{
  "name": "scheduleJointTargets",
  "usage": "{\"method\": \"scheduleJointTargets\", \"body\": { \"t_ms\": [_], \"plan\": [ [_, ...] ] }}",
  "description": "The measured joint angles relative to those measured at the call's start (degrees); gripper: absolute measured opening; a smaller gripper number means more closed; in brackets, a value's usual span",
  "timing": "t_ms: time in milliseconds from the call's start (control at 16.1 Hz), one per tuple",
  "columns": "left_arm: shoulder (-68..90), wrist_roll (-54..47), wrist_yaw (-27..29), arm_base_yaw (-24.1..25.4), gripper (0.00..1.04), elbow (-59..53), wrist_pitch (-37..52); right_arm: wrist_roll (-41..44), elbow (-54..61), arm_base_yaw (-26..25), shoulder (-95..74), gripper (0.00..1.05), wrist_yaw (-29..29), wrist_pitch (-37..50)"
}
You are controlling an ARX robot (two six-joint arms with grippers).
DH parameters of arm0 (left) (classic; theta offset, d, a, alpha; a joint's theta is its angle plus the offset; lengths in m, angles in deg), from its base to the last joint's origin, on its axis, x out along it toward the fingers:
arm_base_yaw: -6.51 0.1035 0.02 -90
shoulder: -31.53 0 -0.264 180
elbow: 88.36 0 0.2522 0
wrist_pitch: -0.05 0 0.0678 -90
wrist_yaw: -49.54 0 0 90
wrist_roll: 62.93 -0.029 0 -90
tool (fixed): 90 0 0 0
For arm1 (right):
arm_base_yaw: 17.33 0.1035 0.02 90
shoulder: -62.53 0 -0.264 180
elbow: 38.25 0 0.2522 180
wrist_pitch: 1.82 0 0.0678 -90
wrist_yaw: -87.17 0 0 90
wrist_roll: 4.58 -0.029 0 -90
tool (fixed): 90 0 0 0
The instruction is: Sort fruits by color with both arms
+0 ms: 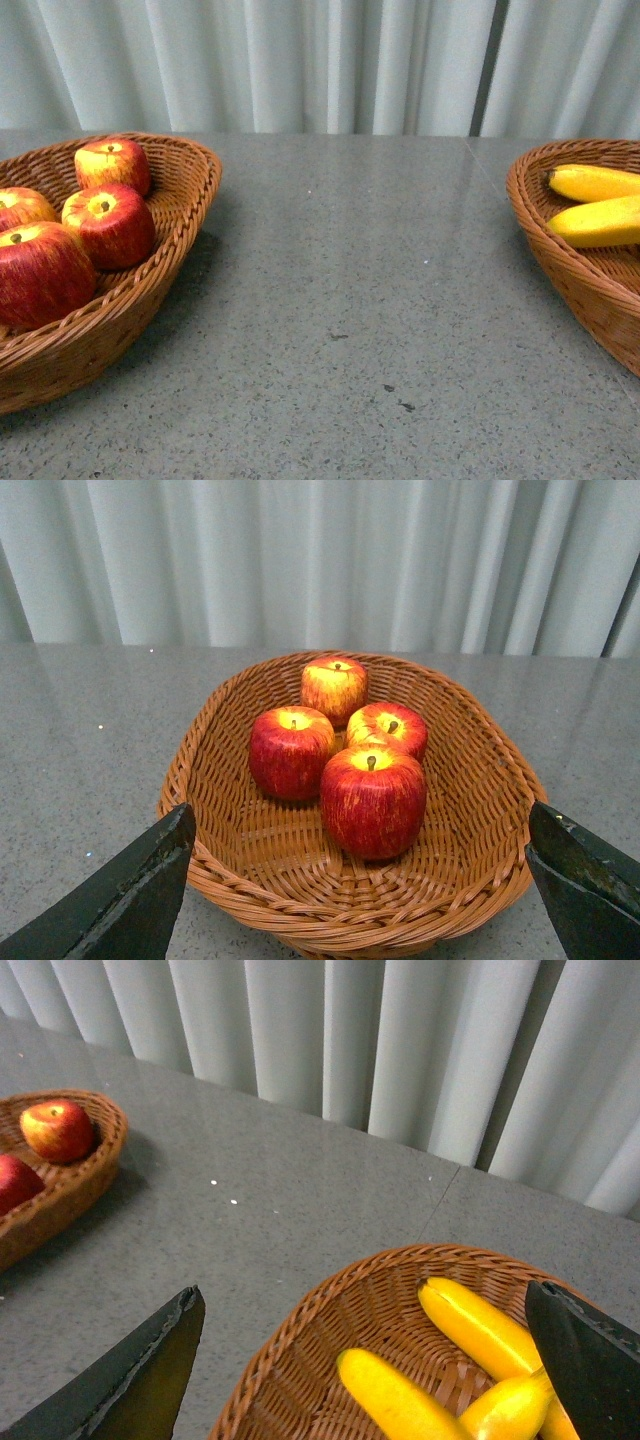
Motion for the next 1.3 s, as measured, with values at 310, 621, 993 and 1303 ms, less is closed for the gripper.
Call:
{"method": "scheduleJointTargets", "body": {
  "t_ms": [310,621,993,1303],
  "plan": [
    [0.0,0.0,0.0,0.0,0.98,0.0,-0.02,-12.07,34.27,-2.16,37.35,0.56,-24.85,13.03],
    [0.0,0.0,-0.02,0.0,0.98,0.0,0.0,-12.81,47.78,1.9,57.2,0.09,-29.4,7.58],
    [0.0,0.0,-0.02,0.0,0.98,0.0,0.0,-13.2,50.18,11.76,64.0,0.02,-39.47,5.14],
    [0.0,0.0,0.09,0.0,0.98,0.0,0.0,-13.22,50.45,11.58,76.28,0.02,-39.32,-7.69]
  ]
}}
